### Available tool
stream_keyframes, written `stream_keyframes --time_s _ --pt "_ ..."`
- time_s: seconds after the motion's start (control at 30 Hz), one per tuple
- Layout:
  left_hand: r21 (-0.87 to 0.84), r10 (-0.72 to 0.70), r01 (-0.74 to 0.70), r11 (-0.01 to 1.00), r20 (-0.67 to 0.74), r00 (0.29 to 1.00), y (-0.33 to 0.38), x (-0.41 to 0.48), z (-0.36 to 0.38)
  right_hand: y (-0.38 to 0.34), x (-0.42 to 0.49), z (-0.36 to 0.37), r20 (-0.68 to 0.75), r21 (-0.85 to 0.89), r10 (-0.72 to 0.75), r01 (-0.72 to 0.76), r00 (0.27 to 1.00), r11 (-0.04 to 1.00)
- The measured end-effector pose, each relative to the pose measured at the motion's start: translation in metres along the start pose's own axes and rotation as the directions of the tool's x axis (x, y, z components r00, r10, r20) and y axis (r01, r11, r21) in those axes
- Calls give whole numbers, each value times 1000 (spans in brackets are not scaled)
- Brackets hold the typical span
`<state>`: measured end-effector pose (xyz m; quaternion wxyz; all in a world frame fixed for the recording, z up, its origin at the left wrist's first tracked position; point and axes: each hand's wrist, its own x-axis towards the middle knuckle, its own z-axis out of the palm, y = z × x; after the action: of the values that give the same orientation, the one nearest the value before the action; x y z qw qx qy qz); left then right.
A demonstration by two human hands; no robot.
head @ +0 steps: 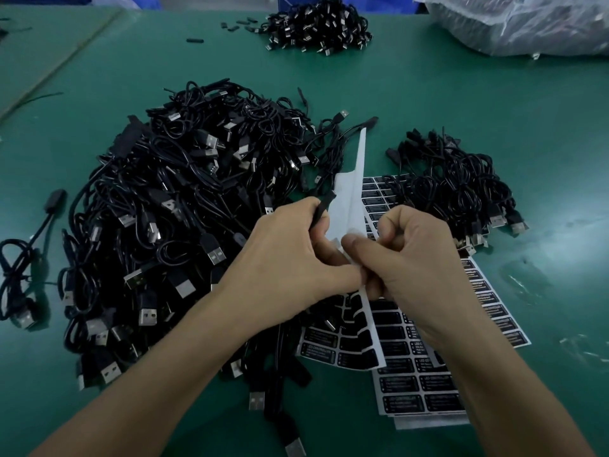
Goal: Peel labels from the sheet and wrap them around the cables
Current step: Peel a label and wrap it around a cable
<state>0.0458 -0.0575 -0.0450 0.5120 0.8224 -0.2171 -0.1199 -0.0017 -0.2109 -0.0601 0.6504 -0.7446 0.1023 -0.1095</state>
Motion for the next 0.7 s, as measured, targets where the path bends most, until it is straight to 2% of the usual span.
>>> stream_keyframes --time_s 0.37,0.7 --pt "-193 -28 53 980 129 991 -11 6 -9 2 3 -2 17 44 73 -73 997 996" --pt "5 44 -45 999 65 997 1 -2 -6 0 1 -2 23 -24 68 -67 997 997"
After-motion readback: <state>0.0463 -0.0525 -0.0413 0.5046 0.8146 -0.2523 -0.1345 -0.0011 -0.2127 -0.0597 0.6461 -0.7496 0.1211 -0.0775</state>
